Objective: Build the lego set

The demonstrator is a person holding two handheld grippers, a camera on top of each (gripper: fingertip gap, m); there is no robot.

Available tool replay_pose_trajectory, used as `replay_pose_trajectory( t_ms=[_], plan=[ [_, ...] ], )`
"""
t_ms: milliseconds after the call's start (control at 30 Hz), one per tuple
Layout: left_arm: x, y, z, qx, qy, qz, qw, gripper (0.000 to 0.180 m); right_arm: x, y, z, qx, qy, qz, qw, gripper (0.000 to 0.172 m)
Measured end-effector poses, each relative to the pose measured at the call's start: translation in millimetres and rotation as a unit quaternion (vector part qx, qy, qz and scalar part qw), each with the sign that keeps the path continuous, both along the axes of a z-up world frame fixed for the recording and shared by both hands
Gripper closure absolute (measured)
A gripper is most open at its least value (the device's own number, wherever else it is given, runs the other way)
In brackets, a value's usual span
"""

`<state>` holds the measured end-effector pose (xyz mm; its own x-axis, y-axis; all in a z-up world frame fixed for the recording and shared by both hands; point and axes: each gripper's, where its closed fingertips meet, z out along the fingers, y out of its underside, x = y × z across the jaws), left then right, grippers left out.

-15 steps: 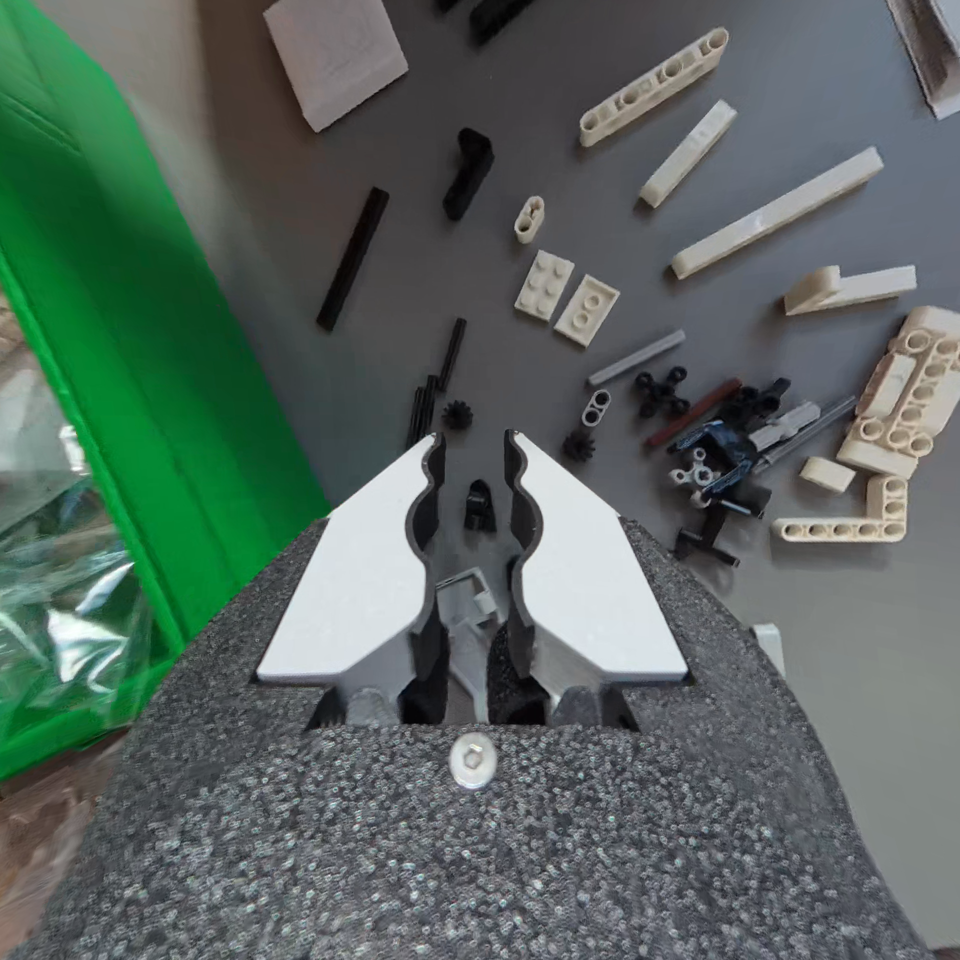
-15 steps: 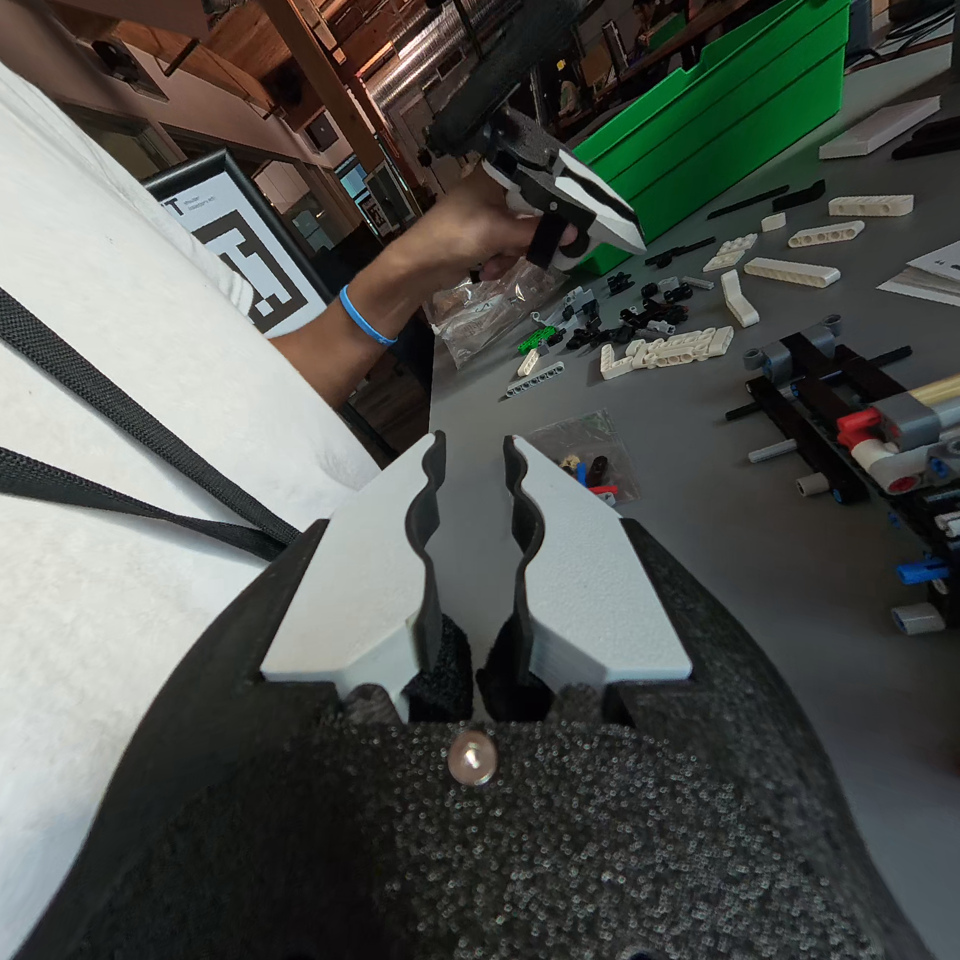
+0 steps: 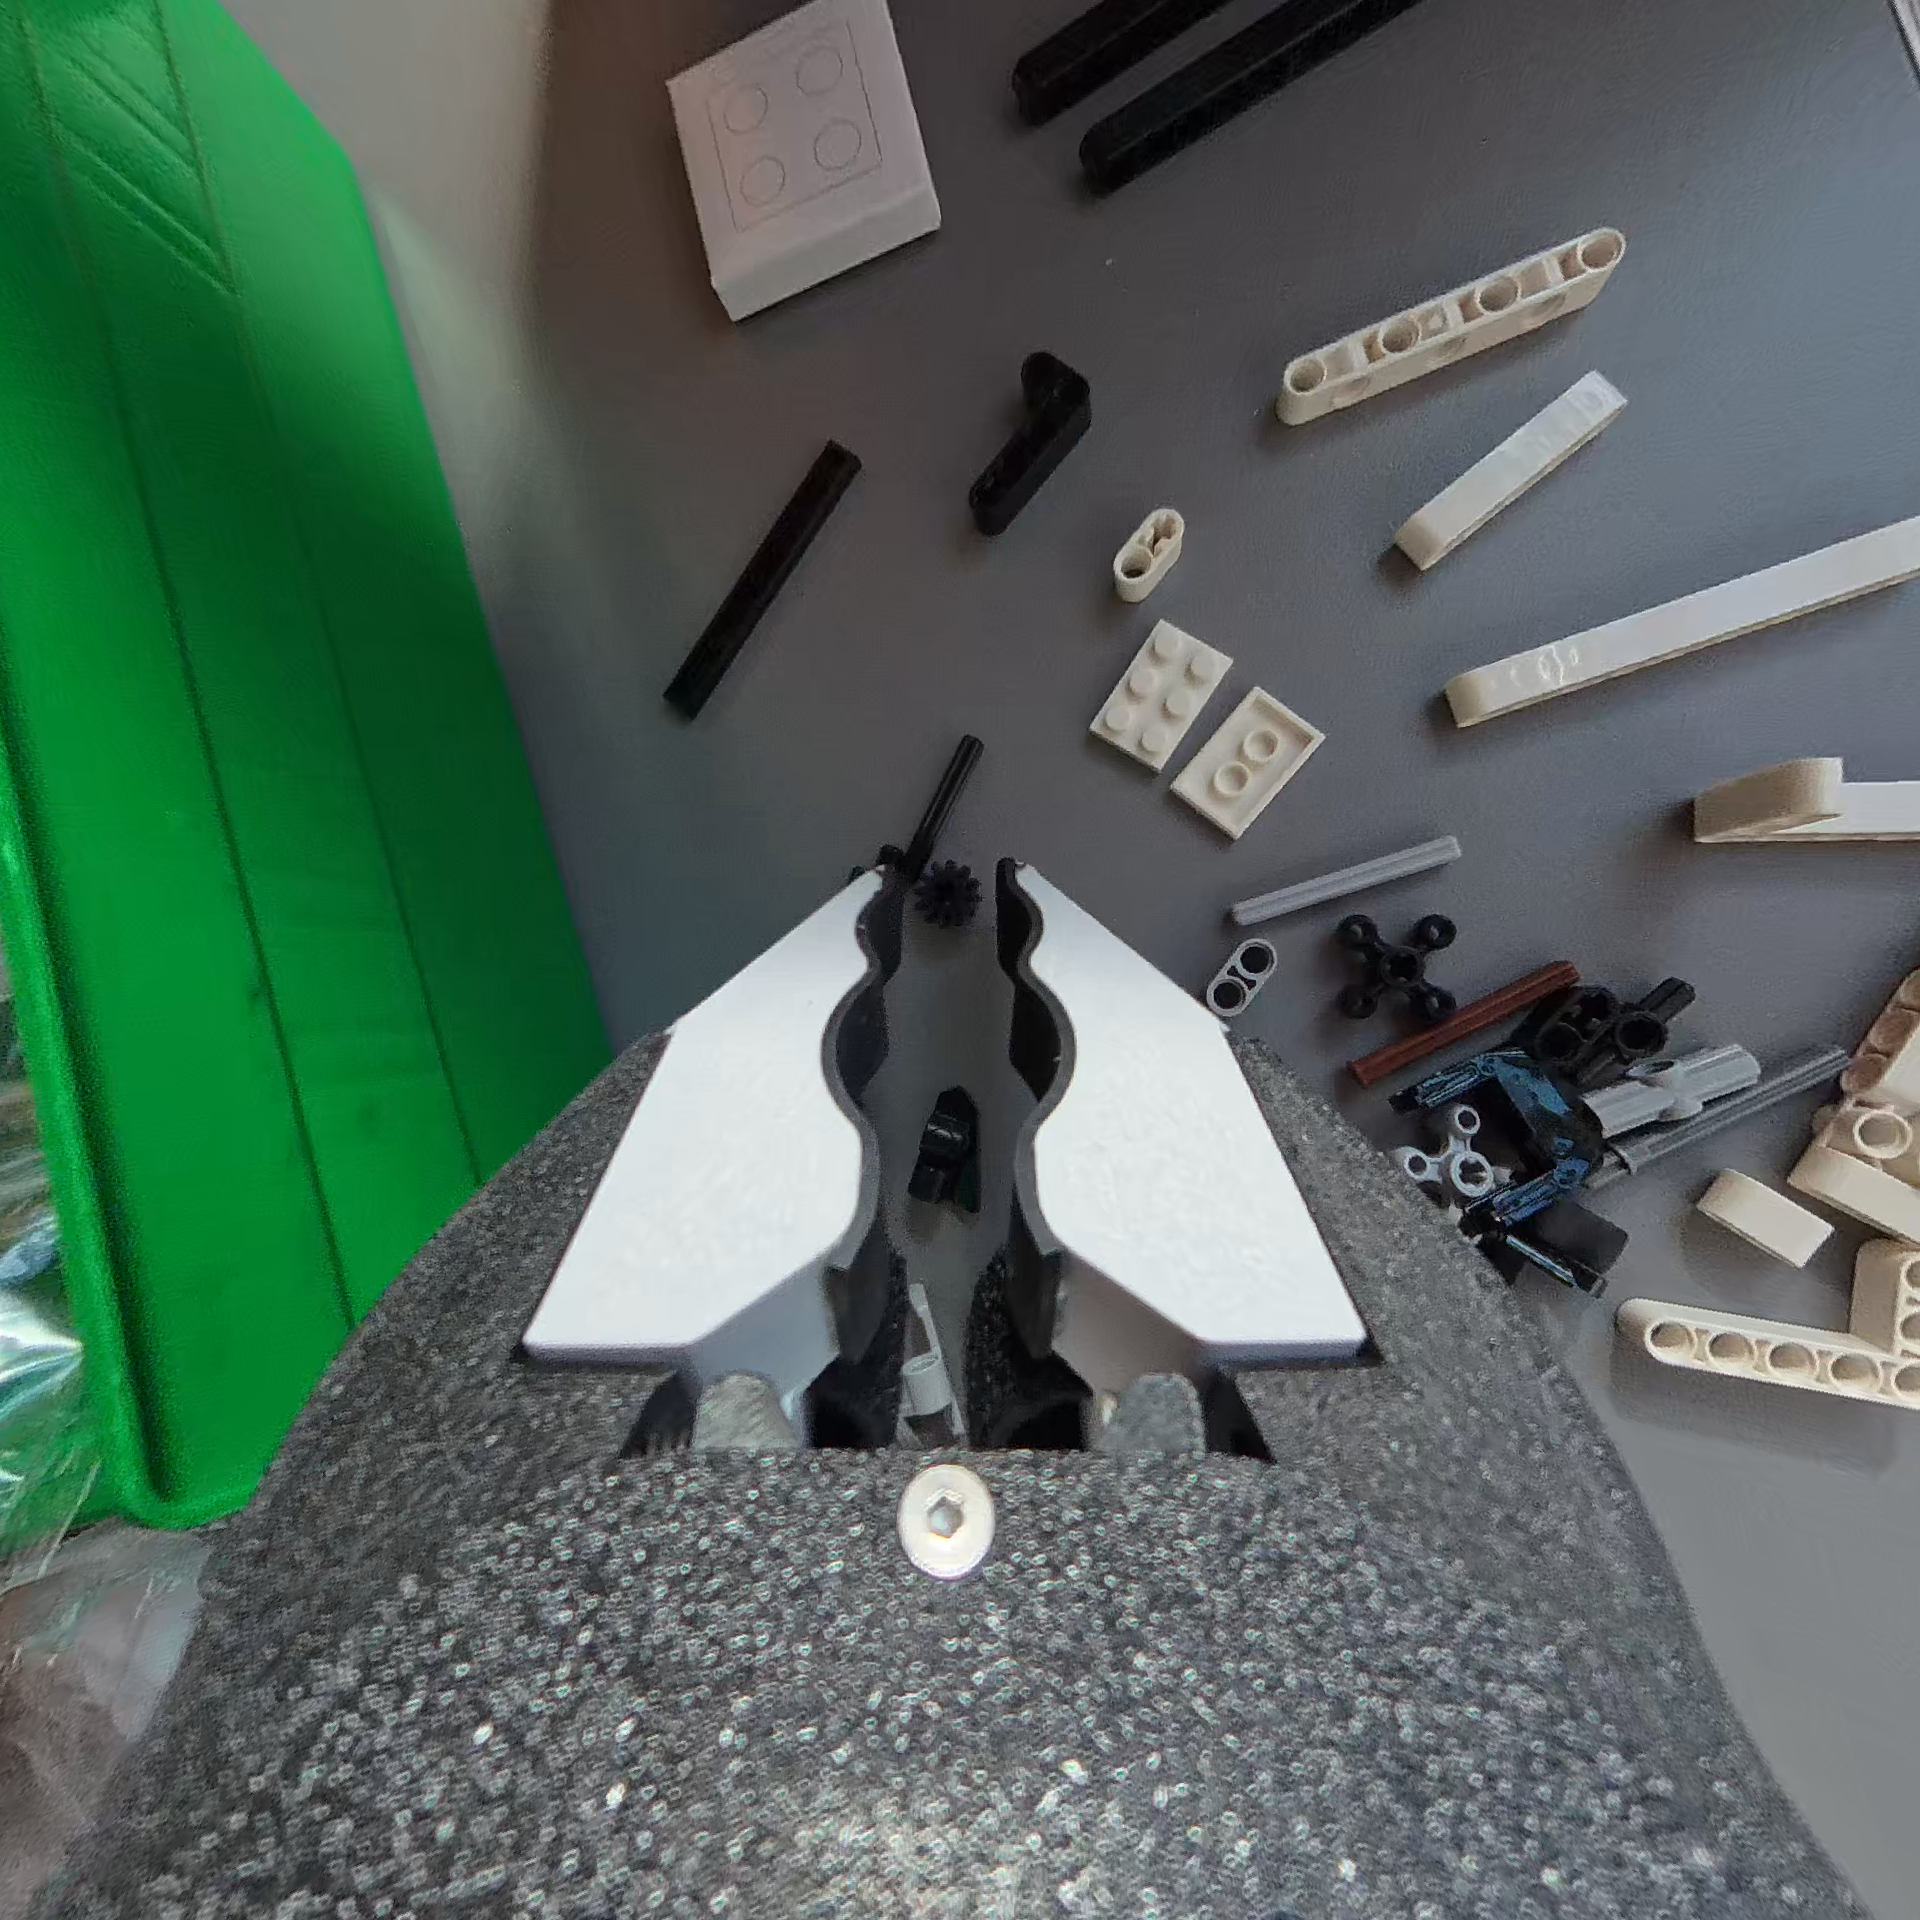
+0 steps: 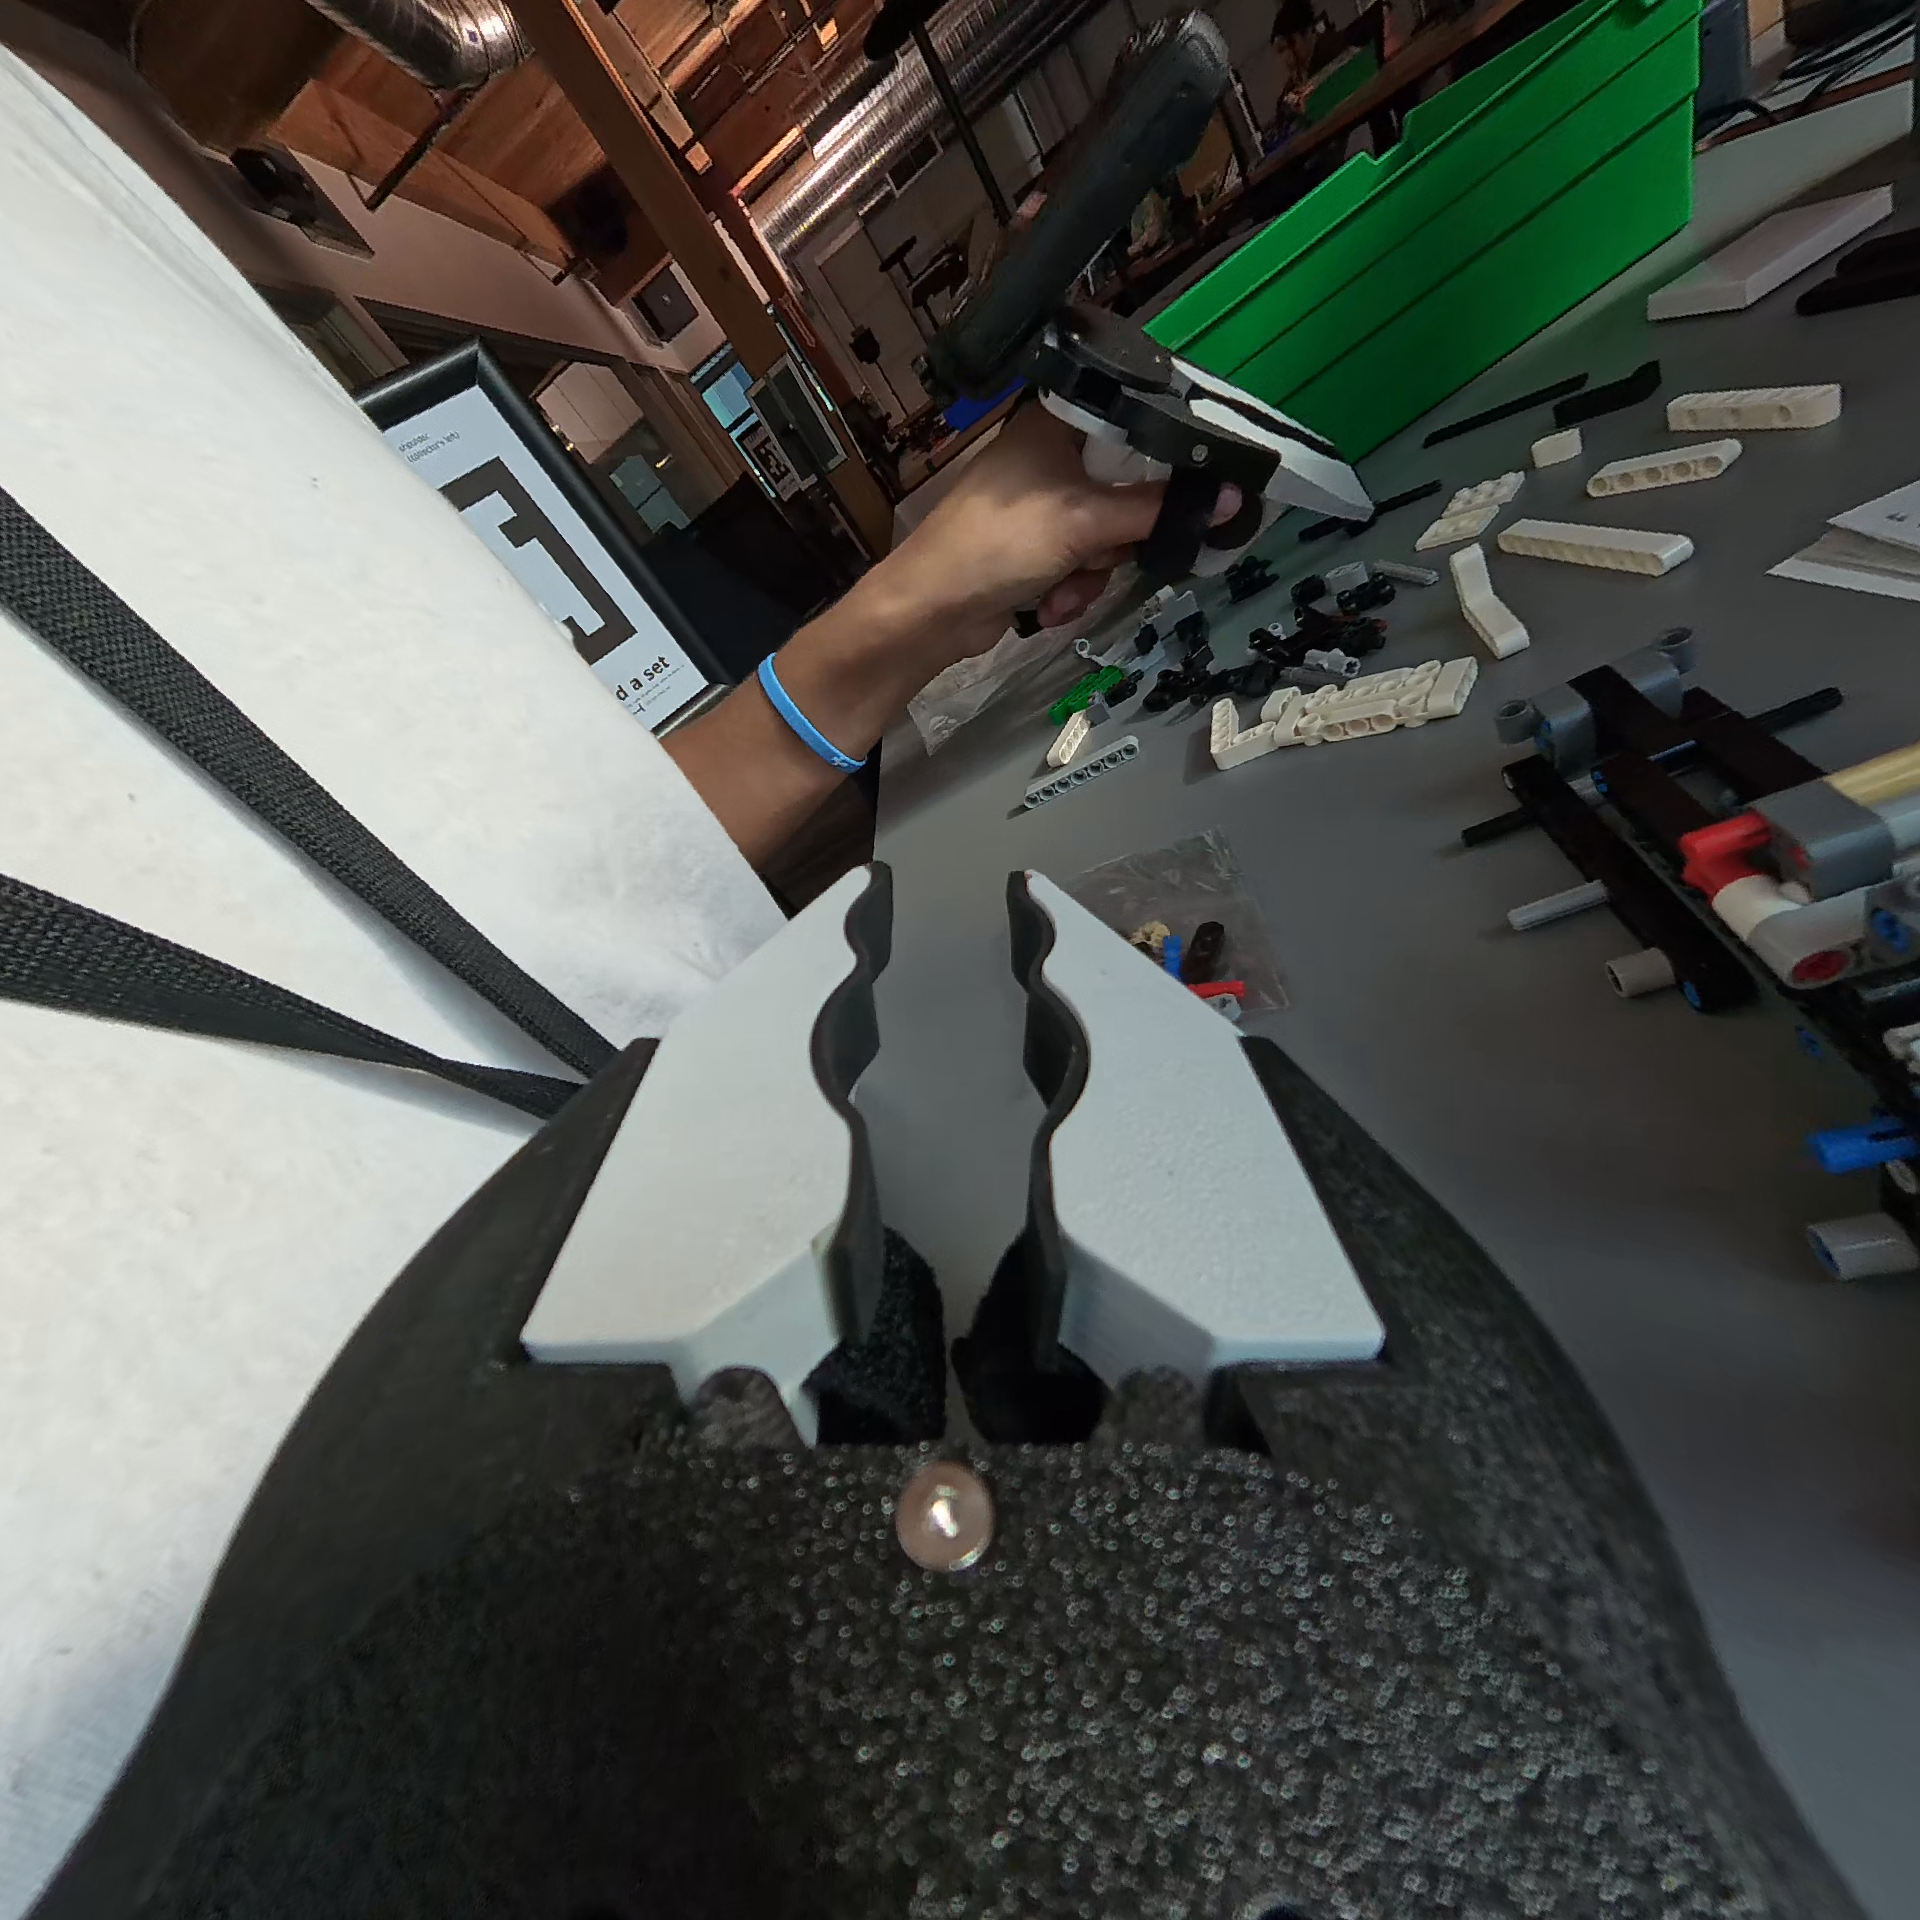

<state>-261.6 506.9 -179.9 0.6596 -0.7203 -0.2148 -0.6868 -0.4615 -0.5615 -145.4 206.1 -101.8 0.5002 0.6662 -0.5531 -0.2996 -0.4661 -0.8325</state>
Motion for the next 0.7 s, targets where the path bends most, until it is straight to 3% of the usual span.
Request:
replay_pose_trajectory(
  t_ms=[133, 433, 567, 700],
  plan=[
    [-0.3, -3.3, -1.4, -0.014, 0.006, -0.008, 1.000, 0.180, 0.9, -0.1, 0.7, 0.001, 0.003, -0.001, 1.000, 0.151],
    [-13.1, -34.7, 7.8, -0.026, 0.010, -0.041, 0.999, 0.180, 0.2, 0.2, -0.6, -0.005, 0.004, 0.004, 1.000, 0.151],
    [-10.6, -20.2, 12.4, -0.004, 0.017, -0.044, 0.999, 0.163, -0.4, -0.4, -0.3, -0.004, 0.004, 0.005, 1.000, 0.150],
    [-9.1, -11.8, -6.4, -0.025, 0.041, -0.044, 0.998, 0.162, 0.5, 0.0, 0.1, -0.002, 0.002, 0.001, 1.000, 0.150]
  ],
)
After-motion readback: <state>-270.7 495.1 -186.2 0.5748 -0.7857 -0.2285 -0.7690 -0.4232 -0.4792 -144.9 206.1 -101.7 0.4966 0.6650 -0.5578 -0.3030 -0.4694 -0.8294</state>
